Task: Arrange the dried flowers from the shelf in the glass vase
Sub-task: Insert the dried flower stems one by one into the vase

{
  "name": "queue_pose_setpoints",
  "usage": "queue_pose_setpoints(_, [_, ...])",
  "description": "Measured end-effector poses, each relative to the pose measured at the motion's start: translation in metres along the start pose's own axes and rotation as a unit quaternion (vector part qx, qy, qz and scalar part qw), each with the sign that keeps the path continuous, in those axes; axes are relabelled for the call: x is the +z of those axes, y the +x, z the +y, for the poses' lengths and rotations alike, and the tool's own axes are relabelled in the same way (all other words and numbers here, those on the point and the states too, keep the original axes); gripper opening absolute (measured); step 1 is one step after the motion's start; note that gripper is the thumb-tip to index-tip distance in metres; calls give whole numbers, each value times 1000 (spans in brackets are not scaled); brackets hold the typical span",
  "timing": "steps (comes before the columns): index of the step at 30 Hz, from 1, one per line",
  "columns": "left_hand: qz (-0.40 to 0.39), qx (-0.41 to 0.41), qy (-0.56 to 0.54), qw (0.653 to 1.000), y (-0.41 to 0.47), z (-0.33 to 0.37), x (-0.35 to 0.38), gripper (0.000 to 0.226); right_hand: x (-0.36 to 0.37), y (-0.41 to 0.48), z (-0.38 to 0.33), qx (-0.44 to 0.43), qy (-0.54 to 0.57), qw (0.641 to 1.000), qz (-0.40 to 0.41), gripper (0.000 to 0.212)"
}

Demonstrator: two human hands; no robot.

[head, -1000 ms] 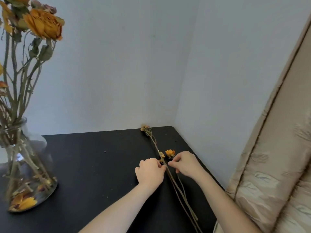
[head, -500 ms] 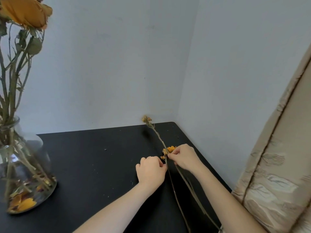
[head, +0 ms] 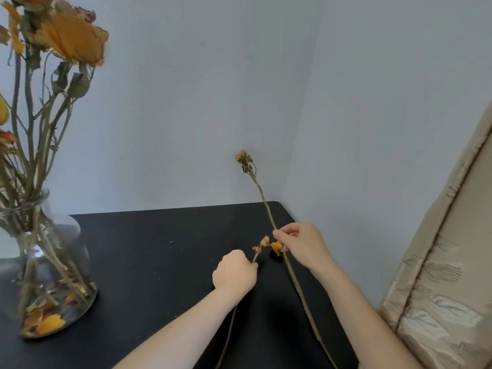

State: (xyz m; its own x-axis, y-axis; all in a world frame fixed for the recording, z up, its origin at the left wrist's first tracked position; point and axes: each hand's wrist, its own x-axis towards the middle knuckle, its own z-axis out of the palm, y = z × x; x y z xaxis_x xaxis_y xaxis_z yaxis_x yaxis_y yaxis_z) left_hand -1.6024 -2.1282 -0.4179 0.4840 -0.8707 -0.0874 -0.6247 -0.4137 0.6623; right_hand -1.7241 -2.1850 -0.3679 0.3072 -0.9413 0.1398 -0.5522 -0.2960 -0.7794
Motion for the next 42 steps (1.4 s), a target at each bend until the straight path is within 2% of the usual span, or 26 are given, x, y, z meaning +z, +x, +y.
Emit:
queue_pose_setpoints(3, [-1, -2, -111, 994, -2, -10, -31, 21, 1, 0, -4, -4, 35, 999, 11, 10])
queue_pose_setpoints(6, [24, 22, -175, 984, -12, -18, -67, 18, 3, -1, -8, -2, 75, 997, 19, 11])
queue_pose_setpoints(12, [144, 162, -237, 947, -66, -30, -140, 18, 21, -3, -35, -19, 145, 989, 38, 15])
queue_pose_setpoints(17, [242, 237, -229, 912, -116, -50, -183, 13, 42, -12, -77, -51, 207, 977, 24, 16])
queue_pose_setpoints(21, [333, 238, -226, 884, -149, -73, -215, 22, 58, -25, -109, -76, 234, 969, 5, 17])
queue_pose_setpoints(24, [410, 236, -196, 859, -169, -91, -242, 18, 66, -36, -126, -102, 244, 964, -13, 14])
queue_pose_setpoints(27, [490, 234, -150, 826, -184, -105, -267, 21, 71, -43, -141, -127, 243, 961, -23, 4])
queue_pose_setpoints(30, [546, 234, -143, 791, -191, -109, -288, 24, 75, -48, -152, -136, 245, 960, -25, 3])
queue_pose_setpoints(35, [571, 261, -161, 761, -189, -98, -312, 26, 80, -53, -162, -146, 244, 958, -26, 6])
queue_pose_setpoints(42, [563, 273, -115, 771, -166, -91, -319, 19, 80, -53, -168, -159, 232, 959, -18, 1])
